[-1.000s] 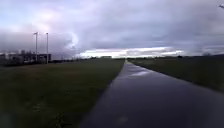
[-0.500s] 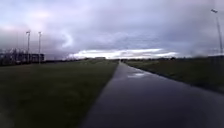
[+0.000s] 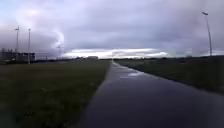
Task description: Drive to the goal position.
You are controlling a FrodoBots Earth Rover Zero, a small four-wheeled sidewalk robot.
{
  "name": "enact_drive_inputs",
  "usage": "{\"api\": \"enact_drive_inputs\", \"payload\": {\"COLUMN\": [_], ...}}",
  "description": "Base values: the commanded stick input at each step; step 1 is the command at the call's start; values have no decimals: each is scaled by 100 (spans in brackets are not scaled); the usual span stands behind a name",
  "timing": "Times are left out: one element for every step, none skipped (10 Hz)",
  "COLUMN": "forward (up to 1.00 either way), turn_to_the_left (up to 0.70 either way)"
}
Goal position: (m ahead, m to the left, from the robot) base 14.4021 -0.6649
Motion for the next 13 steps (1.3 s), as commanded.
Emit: {"api": "enact_drive_inputs", "payload": {"forward": [70,70,70,70,70,70,70,70,70,70,70,70,70], "turn_to_the_left": [-27,-27,-25,-7,0,0,0,0,0,0,0,0,0]}}
